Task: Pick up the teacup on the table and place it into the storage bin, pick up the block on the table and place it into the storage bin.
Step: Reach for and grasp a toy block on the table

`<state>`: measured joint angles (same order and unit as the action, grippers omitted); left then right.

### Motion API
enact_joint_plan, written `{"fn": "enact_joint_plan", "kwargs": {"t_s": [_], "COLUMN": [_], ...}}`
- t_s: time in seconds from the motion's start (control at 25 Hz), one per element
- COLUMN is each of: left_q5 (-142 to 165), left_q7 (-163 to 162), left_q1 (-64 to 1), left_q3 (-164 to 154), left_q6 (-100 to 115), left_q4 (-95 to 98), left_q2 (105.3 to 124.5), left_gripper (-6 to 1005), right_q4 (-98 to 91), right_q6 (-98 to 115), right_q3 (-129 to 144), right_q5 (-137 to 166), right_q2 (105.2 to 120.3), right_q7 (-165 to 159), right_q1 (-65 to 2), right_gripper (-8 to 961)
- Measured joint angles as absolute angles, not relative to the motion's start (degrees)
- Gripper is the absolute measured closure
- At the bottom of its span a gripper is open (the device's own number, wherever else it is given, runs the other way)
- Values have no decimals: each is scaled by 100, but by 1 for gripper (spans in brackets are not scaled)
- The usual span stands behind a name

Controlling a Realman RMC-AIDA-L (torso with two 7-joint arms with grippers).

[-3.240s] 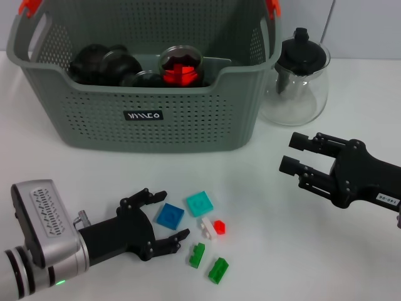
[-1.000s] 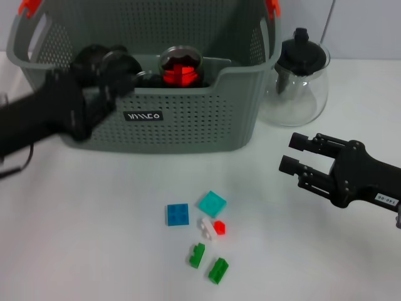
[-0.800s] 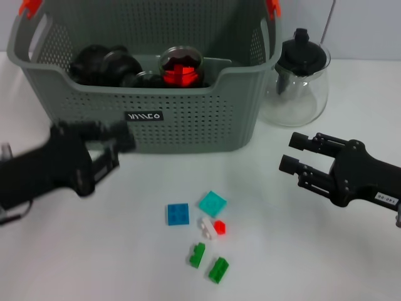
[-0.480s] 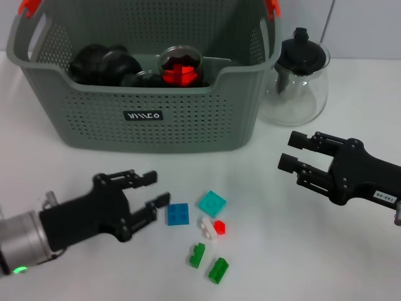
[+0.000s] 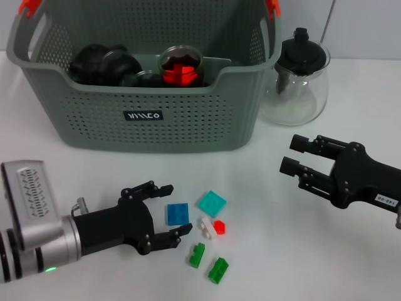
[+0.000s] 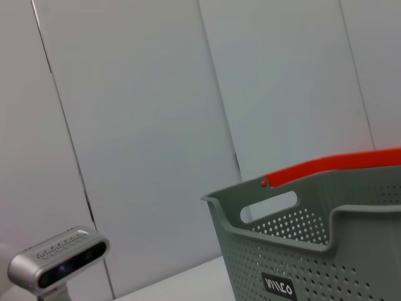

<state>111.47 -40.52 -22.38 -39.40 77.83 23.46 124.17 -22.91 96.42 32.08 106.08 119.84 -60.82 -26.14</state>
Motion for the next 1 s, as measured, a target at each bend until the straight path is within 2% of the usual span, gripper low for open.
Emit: {"fn": "enact_joint_plan", "kwargs": {"t_s": [0.04,0.24,0.68,1.0], "left_q5": [11150,11153,11149,11148], "left_q7": [-4052,-4050,-4020,-3833], "left_q1": [-2259,-2305,-2335,-2280], "left_q3": [-3997,-4193,-4288,-4347], "left_q6": [7712,7417,7142,7185], "left_q4": [2345,2341,2338,2272], "left_q2": [12417,12428,12446,12444], "left_gripper": [252,182,188,376], "right_q4": [-2289,-2285,-2285,-2275], "right_q6": [9641,9641,9641,9641], "right_q3": [3208,3217,3218,3211], "right_q5": [10608,10609,10608,10608], "right_q2": [11986,11988,11989,11981], "right_q7": [-6082,-6082,-6082,-6082], "right_q1": [-2608,-2573,-2530,-2511], "right_gripper": [396,396,395,396]}}
